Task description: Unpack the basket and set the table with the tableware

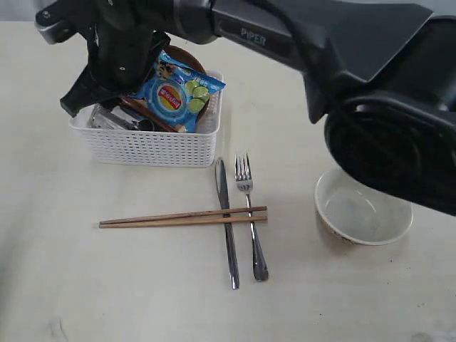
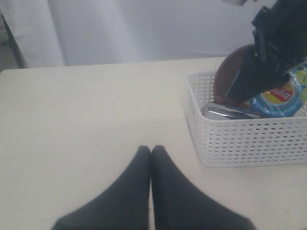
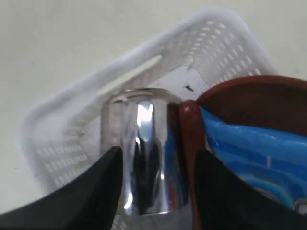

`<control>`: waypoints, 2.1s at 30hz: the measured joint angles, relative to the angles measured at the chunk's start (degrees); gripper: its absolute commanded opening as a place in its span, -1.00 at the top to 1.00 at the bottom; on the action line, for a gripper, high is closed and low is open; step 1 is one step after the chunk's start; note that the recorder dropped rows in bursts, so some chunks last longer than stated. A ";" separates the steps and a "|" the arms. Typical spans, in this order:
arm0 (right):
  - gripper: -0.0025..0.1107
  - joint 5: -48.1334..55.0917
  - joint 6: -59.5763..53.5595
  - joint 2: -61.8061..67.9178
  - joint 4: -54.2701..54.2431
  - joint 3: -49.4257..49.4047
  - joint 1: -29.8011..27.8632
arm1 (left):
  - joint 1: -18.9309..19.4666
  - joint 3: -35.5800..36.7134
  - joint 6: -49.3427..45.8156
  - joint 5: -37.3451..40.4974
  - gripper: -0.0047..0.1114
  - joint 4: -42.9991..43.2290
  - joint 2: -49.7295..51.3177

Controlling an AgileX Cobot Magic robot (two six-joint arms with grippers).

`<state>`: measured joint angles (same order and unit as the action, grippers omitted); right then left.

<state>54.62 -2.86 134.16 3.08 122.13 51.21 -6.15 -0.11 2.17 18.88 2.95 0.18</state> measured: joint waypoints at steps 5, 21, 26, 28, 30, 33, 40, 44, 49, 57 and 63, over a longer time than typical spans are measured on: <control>0.31 2.69 0.00 2.46 4.02 1.40 -0.13 | 0.00 0.00 0.00 0.00 0.92 0.00 0.00; 0.96 4.17 -3.19 5.58 8.75 2.00 -0.25 | 0.00 0.00 0.00 0.00 0.92 0.00 0.00; 0.96 5.01 -3.30 5.58 11.02 2.00 0.23 | 0.00 0.00 0.00 0.00 0.92 0.00 0.00; 0.96 5.28 -3.30 5.23 11.65 2.00 0.34 | 0.00 0.00 0.00 0.00 0.92 0.00 0.00; 0.96 5.28 -3.30 4.72 11.77 2.00 0.34 | 0.00 0.00 0.00 0.00 0.92 0.00 0.00; 0.96 5.28 -3.30 3.61 12.01 2.00 0.34 | 0.00 0.00 0.00 0.00 0.92 0.00 0.00; 0.44 3.60 -5.79 2.01 -0.98 2.00 -0.28 | 0.00 0.00 0.00 0.00 0.92 0.00 0.00; 0.16 1.10 -6.76 2.01 -8.80 2.00 -2.01 | 0.00 0.00 0.00 0.00 0.92 0.00 0.00; 0.19 -0.79 -6.76 2.12 -9.80 2.00 -3.63 | 0.00 0.00 0.00 0.00 0.92 0.00 0.00; 0.19 -1.88 -6.07 4.61 -11.16 2.25 -5.22 | 0.00 0.00 0.00 0.00 0.92 0.00 0.00; 0.19 -3.63 -9.36 5.57 -15.47 2.60 -5.32 | 0.00 0.00 0.00 0.00 0.92 0.00 0.00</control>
<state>51.00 -12.23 139.73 -12.39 124.73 45.89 -6.15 -0.11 2.17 18.88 2.95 0.18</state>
